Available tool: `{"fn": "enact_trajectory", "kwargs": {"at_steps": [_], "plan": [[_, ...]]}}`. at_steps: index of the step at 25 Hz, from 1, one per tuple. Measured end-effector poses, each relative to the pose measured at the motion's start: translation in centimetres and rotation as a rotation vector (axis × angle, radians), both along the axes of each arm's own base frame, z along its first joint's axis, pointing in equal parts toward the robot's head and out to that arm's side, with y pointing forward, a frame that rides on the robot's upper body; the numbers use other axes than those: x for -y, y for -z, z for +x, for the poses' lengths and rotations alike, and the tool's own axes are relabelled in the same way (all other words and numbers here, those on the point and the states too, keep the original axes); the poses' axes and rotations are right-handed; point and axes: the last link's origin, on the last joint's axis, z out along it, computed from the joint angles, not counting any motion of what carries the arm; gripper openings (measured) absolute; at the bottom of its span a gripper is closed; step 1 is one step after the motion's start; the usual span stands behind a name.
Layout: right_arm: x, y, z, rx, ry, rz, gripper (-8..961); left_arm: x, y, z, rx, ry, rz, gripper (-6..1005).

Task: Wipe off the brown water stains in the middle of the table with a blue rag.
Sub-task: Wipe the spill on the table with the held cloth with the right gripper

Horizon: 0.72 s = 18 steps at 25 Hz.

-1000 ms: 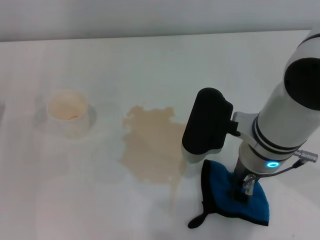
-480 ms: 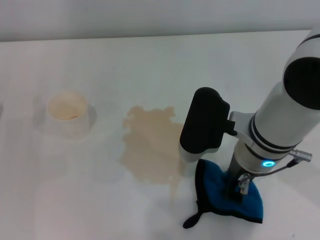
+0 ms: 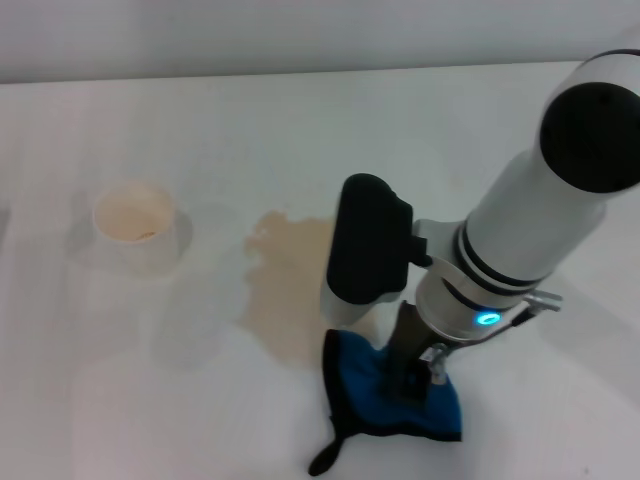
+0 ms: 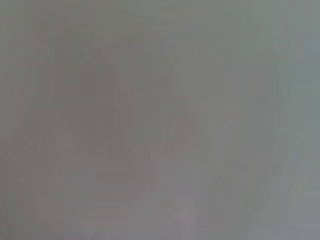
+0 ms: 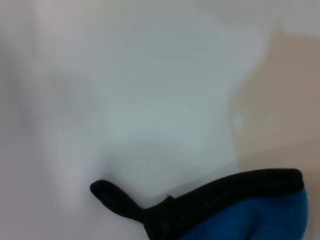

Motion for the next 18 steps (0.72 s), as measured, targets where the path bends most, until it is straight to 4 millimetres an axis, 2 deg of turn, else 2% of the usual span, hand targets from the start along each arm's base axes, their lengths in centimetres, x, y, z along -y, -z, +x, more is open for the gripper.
{"fn": "enact_trajectory", "kwargs": {"at_steps": [18], "plan": [[-2.0, 2.1, -0.9, -0.144, -0.128, -0.030, 138, -0.1, 0.1, 0.1, 0.002, 0.002, -0.001, 893]]}}
